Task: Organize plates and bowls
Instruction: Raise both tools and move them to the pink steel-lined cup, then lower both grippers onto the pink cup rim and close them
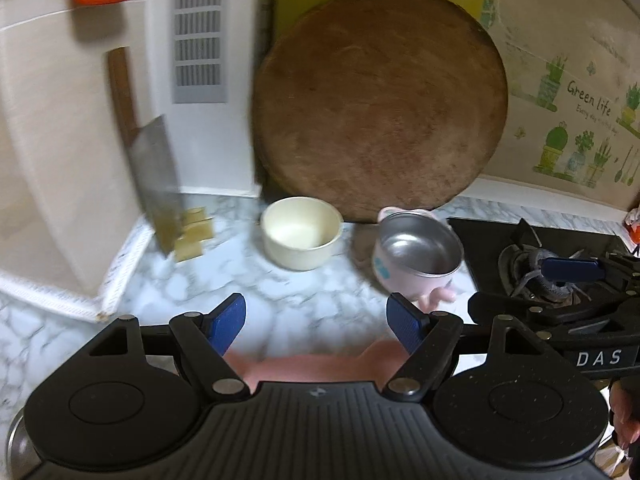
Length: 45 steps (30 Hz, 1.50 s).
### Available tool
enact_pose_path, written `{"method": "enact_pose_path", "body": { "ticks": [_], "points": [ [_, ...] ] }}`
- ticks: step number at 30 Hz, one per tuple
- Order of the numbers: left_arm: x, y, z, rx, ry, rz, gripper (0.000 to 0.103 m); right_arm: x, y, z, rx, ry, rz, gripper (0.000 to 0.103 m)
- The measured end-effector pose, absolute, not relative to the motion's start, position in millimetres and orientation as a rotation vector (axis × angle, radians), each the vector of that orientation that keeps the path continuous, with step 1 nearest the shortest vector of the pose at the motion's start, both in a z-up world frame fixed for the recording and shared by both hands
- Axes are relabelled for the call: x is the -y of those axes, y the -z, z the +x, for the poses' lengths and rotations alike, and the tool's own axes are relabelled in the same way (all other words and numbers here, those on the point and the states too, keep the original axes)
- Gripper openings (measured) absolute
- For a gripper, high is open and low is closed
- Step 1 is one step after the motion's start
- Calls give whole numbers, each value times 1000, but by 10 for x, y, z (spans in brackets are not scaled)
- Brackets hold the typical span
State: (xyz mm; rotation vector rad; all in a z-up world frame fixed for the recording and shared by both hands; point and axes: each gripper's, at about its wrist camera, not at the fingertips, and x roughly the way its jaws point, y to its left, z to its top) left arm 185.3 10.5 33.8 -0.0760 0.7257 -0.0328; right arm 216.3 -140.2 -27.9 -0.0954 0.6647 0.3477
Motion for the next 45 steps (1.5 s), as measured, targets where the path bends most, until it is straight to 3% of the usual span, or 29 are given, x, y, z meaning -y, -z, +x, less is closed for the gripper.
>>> {"method": "enact_pose_path", "body": {
  "ticks": [20,30,41,45],
  "points": [
    [621,125,3135,-858,26,-19,77,2129,515,3388,-711,-162,-103,101],
    [771,445,3635,-921,-10,-52,77,2309,857,3947,-840,-115,-12,83],
    [837,656,3878,-951,-37,-45,77,2317,1098,4171,-927,-130,35,70],
    [795,707,3931,-978,-52,-80,77,2305,1151,4199,-946,-142,48,61]
  ]
}}
